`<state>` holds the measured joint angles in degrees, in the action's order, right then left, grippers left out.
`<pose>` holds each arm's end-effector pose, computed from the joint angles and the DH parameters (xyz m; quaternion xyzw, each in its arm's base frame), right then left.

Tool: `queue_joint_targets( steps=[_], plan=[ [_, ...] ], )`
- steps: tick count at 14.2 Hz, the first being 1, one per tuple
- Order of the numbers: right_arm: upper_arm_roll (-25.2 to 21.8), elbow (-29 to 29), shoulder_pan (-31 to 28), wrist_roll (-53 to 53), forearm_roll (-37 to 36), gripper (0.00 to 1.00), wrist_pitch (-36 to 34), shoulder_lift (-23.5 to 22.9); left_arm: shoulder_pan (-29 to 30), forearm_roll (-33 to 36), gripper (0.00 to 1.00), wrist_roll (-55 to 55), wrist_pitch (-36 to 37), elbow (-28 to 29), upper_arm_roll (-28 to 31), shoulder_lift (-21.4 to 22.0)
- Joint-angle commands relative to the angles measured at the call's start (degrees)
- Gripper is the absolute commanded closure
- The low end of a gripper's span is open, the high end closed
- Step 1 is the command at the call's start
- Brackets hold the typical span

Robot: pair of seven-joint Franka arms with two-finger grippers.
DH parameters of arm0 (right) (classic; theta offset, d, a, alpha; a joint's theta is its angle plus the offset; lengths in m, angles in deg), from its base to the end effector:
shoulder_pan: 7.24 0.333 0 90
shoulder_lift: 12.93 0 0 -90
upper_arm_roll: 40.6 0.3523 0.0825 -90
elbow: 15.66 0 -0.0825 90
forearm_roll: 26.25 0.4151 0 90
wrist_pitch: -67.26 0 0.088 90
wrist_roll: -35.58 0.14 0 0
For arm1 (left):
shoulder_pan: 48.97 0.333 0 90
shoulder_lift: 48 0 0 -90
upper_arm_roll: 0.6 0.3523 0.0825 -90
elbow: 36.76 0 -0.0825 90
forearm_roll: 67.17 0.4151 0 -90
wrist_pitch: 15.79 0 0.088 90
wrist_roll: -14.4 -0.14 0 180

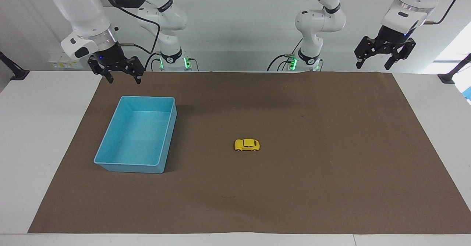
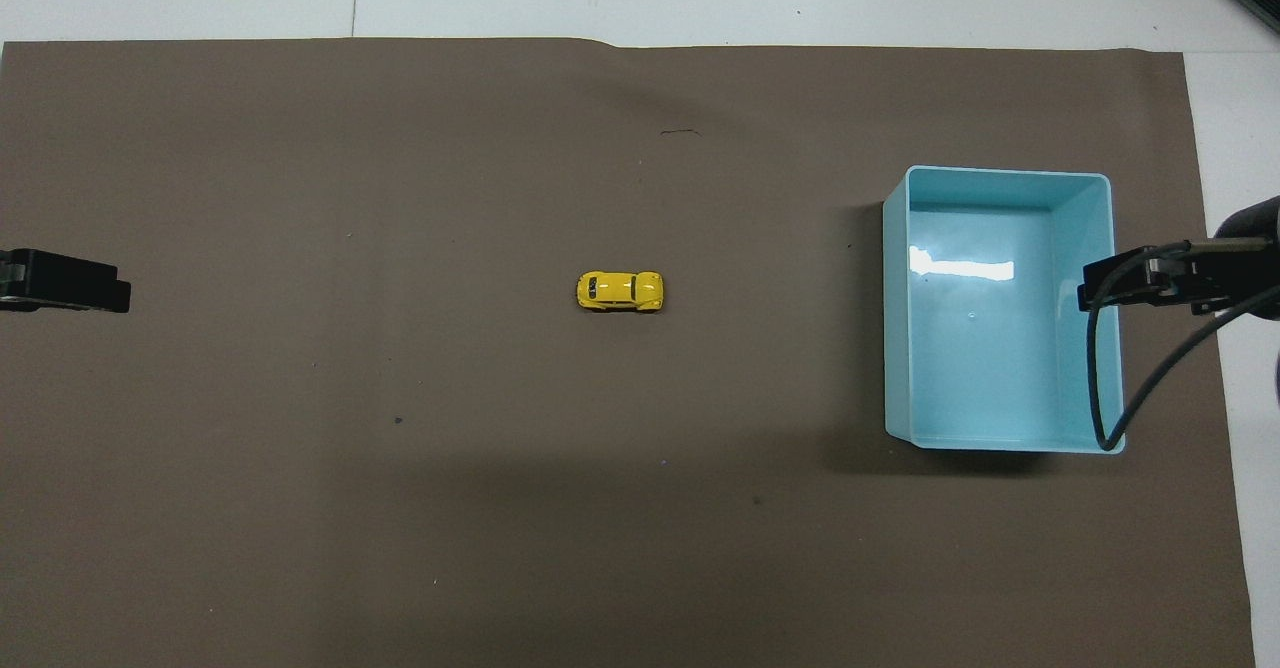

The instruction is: Wind up and store yellow beetle car

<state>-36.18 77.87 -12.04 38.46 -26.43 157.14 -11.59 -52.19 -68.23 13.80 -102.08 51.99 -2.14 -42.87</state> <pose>0.5745 -0.0038 0.6102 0.9994 -0.0284 -0.0201 0.0029 0.5463 -0.0490 0.6836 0.9986 -0.0475 0.0230 0.0089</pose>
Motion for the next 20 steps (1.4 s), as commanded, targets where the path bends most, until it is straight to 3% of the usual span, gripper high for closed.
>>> queue_joint_targets(
  steps=[1,20],
  plan=[
    [0.42,0.43,-0.56,0.55,0.18,0.0,-0.06,0.59,0.41,0.18,0.0,-1.42,1.31,-0.16,-0.3,0.49],
    [0.42,0.43,-0.56,0.55,0.18,0.0,-0.06,0.59,0.32,0.18,0.0,-0.89,0.61,0.63,-0.22,0.67]
  ],
)
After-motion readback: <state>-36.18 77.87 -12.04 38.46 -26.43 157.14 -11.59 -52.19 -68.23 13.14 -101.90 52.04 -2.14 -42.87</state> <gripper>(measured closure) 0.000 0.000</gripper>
